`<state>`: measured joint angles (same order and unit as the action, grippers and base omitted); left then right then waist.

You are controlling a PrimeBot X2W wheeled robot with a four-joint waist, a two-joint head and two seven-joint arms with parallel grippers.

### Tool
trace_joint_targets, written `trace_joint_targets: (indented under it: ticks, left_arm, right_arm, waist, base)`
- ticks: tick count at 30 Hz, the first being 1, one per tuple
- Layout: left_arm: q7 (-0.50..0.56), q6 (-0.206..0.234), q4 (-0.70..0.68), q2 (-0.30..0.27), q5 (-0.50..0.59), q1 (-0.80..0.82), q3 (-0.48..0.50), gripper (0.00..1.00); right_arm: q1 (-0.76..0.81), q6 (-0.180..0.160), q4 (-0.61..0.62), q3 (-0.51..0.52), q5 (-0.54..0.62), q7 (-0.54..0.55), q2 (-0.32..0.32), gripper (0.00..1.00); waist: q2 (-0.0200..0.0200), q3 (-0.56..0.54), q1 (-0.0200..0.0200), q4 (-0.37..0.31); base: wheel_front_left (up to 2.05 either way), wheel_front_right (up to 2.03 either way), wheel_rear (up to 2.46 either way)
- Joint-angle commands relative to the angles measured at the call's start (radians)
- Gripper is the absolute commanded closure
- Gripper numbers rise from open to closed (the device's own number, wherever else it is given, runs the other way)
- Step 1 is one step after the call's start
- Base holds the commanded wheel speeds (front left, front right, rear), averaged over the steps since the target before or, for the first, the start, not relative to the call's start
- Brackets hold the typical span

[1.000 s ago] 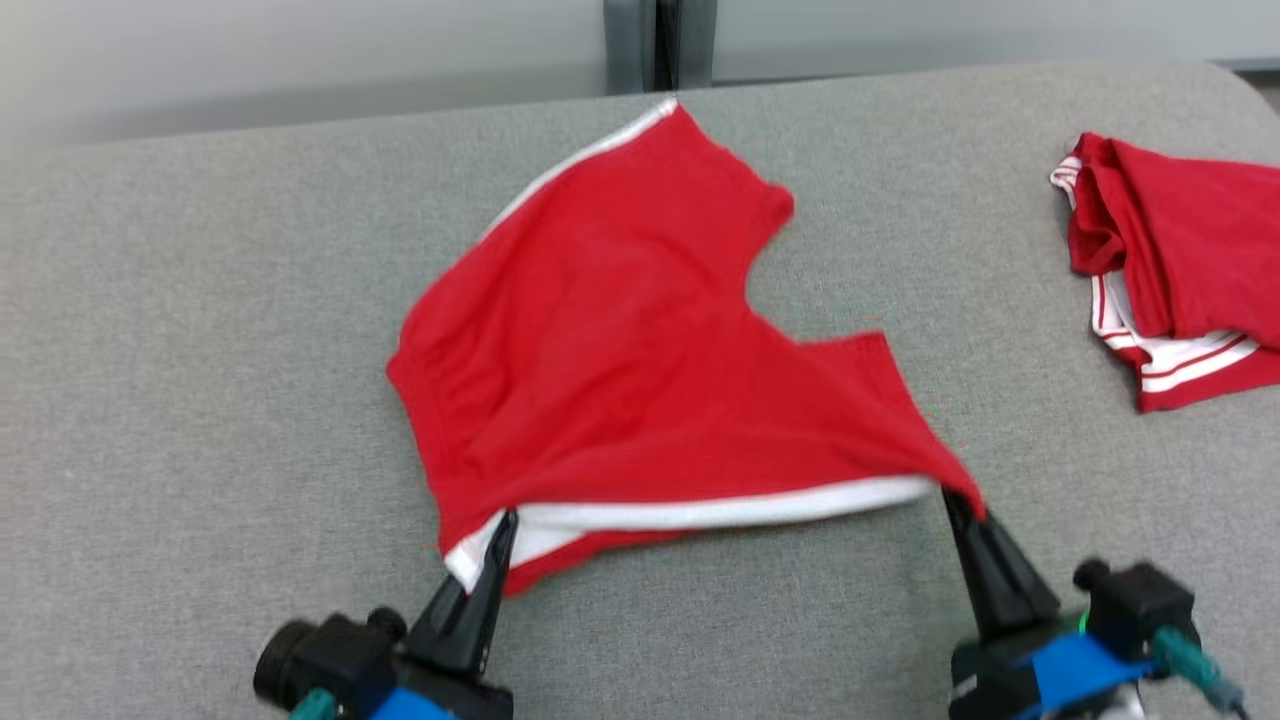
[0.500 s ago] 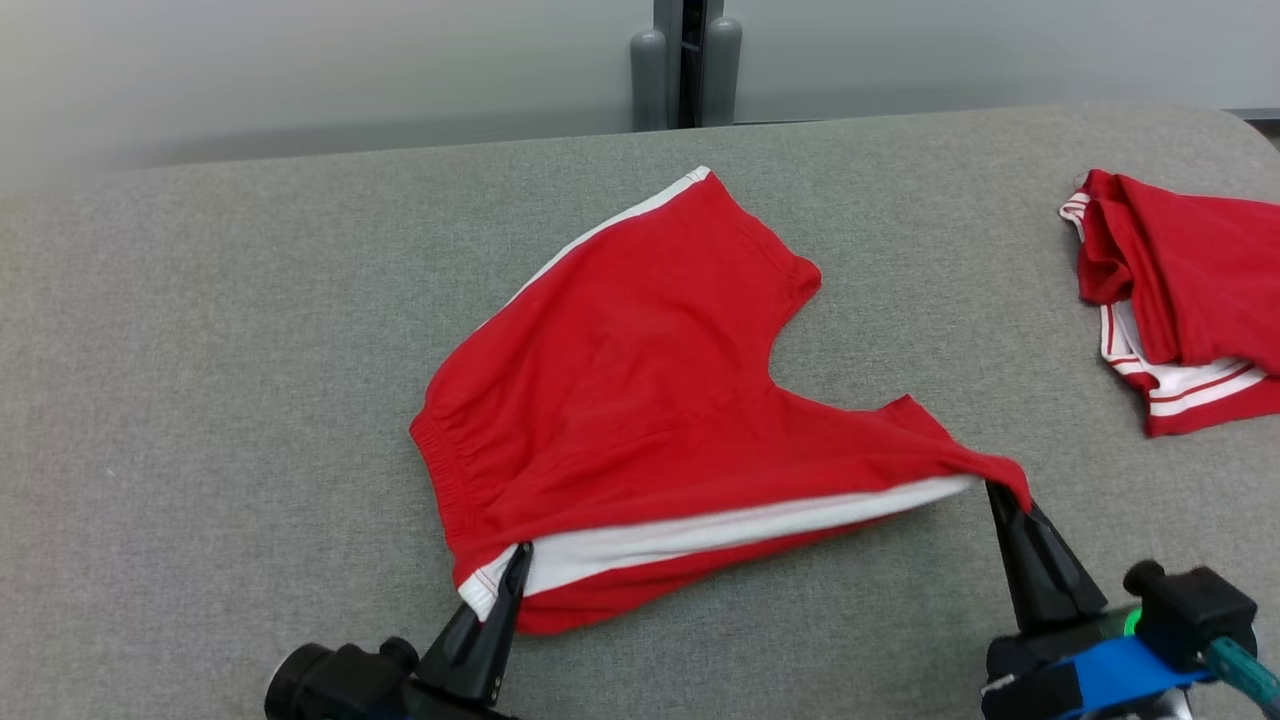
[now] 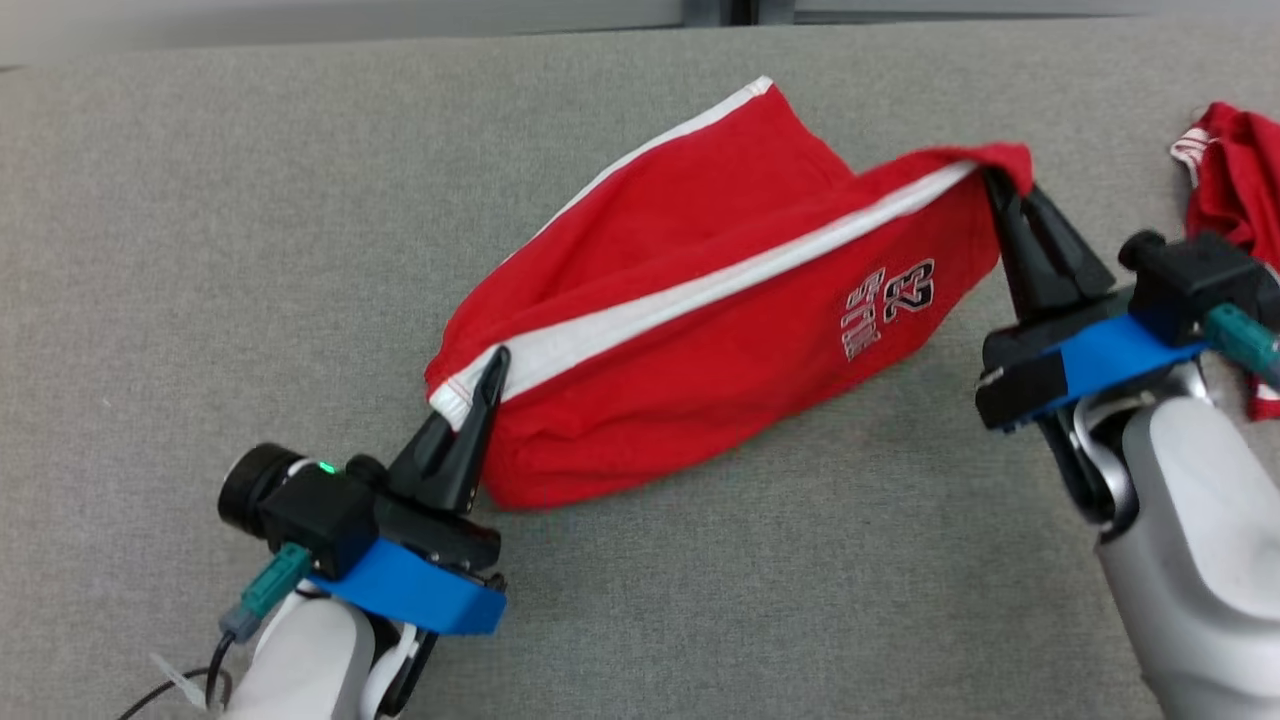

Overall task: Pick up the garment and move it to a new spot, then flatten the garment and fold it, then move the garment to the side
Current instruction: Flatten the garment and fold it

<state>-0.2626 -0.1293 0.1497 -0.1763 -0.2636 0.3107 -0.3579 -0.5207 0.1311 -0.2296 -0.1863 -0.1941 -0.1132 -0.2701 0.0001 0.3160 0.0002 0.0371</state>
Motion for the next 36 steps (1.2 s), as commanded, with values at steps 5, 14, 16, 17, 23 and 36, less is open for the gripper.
trace_joint_targets:
  ticks: [5, 14, 16, 17, 23, 36]
  left_arm:
    - [-0.003, -0.001, 0.052, 0.007, -0.009, 0.141, 0.01, 1.0]
    - [-0.003, -0.001, 0.129, 0.027, -0.018, 0.269, 0.006, 1.0]
    - [-0.003, -0.001, 0.142, 0.031, -0.02, 0.284, 0.003, 1.0]
    - [-0.003, -0.001, 0.146, 0.033, -0.021, 0.289, 0.003, 1.0]
    - [-0.003, -0.001, 0.188, 0.043, -0.033, 0.297, 0.005, 0.01]
    - [-0.003, -0.001, 0.133, 0.067, 0.003, 0.17, 0.091, 0.0]
  right_arm:
    - [-0.234, -0.001, -0.167, -0.019, 0.019, -0.001, 0.017, 1.0]
    - [-0.509, -0.001, -0.471, -0.038, 0.05, -0.001, 0.055, 1.0]
    - [-0.547, -0.001, -0.527, -0.043, 0.054, -0.016, 0.062, 1.0]
    - [-0.562, -0.001, -0.552, -0.045, 0.056, -0.026, 0.067, 1.0]
    - [-0.618, -0.001, -0.693, -0.062, 0.057, -0.062, 0.093, 0.0]
    - [-0.57, -0.001, -0.802, -0.091, 0.013, -0.142, 0.068, 0.0]
  waist:
    - [-0.0001, 0.133, -0.0002, 0.061]
    - [-0.0001, 0.232, -0.0002, 0.101]
    - [-0.0001, 0.241, -0.0002, 0.106]
    - [-0.0001, 0.244, -0.0002, 0.106]
    - [-0.0001, 0.249, -0.0002, 0.103]
    - [-0.0001, 0.175, -0.0002, 0.1]
  base:
    - [0.0, 0.0, 0.0]
    - [0.0, 0.0, 0.0]
    - [0.0, 0.0, 0.0]
    - [0.0, 0.0, 0.0]
    - [0.0, 0.0, 0.0]
    - [0.0, 0.0, 0.0]
